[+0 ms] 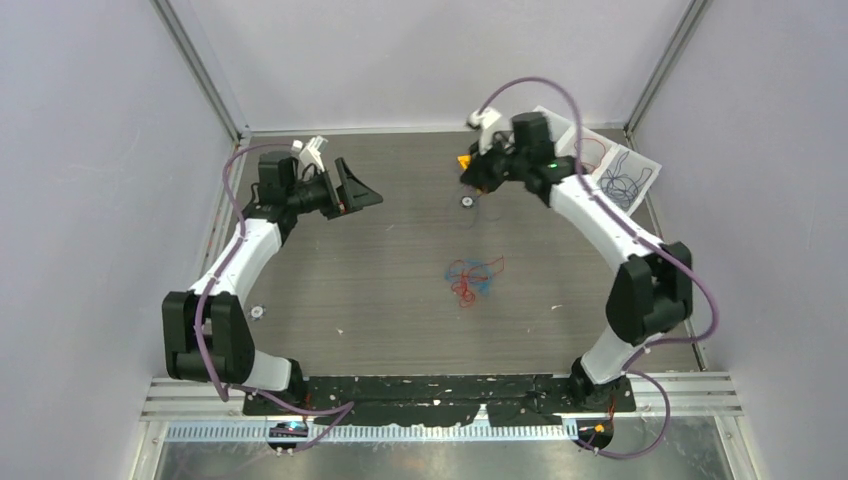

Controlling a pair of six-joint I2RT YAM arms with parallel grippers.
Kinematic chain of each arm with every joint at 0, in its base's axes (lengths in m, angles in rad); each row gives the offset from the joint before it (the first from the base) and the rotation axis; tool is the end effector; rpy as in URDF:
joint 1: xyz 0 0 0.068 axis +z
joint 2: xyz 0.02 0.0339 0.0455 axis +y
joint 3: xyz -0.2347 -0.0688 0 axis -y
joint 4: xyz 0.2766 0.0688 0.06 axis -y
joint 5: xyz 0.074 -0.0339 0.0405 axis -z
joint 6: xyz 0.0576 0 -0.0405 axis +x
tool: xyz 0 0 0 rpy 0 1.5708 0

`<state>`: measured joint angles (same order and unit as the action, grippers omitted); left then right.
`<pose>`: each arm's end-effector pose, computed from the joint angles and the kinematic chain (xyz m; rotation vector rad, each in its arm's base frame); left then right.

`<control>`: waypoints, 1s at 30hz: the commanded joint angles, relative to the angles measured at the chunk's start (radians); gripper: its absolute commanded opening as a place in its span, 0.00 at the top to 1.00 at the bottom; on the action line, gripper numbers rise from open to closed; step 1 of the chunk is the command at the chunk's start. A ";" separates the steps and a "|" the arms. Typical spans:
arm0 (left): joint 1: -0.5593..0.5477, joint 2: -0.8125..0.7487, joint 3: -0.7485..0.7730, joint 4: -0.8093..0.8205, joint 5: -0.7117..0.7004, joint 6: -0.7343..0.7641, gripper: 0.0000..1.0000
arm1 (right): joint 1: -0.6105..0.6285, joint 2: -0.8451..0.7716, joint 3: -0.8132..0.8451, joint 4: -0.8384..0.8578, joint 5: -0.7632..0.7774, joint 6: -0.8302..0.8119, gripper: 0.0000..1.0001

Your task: Untangle the cables

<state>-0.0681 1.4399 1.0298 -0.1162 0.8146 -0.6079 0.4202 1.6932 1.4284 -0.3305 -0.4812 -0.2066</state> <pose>0.3614 -0.0666 0.2339 -0.0572 2.1562 -1.2516 0.3862 0.2017 0.2618 -0.9249 1.9504 0.6432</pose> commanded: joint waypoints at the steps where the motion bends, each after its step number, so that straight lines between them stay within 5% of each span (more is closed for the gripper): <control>1: -0.004 -0.051 0.011 -0.010 0.019 0.069 0.07 | -0.148 -0.135 0.071 -0.086 -0.135 0.007 0.94; 8: -0.035 -0.089 0.056 -0.044 0.027 0.114 0.00 | -0.464 -0.226 0.128 -0.169 -0.184 -0.004 0.94; 15: -0.076 -0.122 0.057 -0.031 0.040 0.137 0.00 | -0.704 -0.092 0.209 -0.144 -0.263 -0.046 0.94; 30: -0.076 -0.136 0.065 -0.135 0.001 0.213 0.00 | -0.840 0.247 0.247 0.311 -0.226 -0.223 0.95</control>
<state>-0.1448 1.3319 1.0470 -0.2070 0.8284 -0.4507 -0.4088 1.9057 1.6337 -0.1909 -0.7353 -0.3202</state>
